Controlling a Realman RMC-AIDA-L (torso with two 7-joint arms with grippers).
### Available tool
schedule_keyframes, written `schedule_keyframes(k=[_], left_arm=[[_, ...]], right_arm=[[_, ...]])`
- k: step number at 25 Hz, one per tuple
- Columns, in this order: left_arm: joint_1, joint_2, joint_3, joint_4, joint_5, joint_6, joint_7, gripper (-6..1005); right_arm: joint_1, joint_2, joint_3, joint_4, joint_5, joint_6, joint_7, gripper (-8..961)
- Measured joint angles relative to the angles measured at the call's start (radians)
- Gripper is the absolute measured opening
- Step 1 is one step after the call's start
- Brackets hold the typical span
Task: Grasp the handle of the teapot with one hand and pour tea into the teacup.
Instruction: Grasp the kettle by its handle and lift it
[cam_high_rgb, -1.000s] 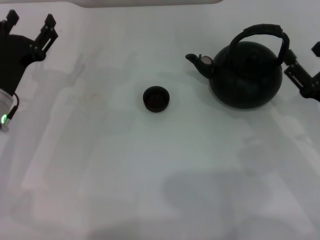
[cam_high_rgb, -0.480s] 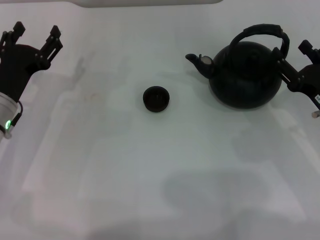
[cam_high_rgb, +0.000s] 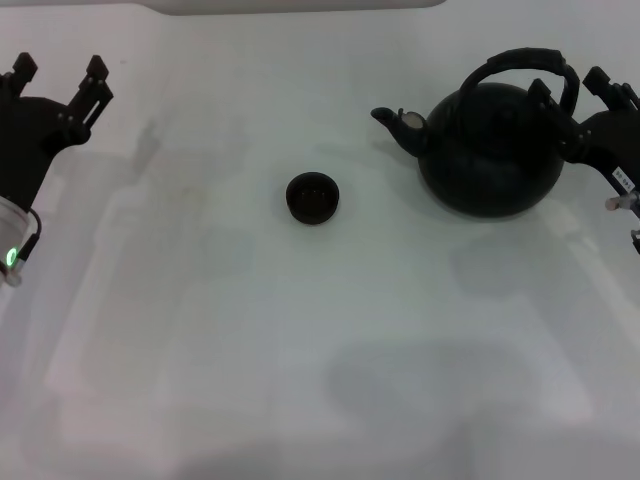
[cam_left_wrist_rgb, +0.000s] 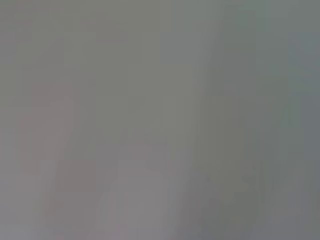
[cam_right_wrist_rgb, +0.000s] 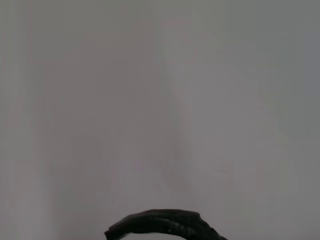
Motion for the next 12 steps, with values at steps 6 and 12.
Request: schedule_keyframes(k=[6, 12], left_arm=[[-0.002, -0.001, -0.001, 0.000, -0.004, 0.002, 0.000, 883], [0.001, -0.001, -0.001, 0.000, -0.004, -0.003, 0.001, 883]], right_arm=[[0.002, 0.000, 0.000, 0.000, 0.002, 0.006, -0.001, 754], [0.002, -0.001, -0.008, 0.000, -0.004, 0.013, -0.003, 733]])
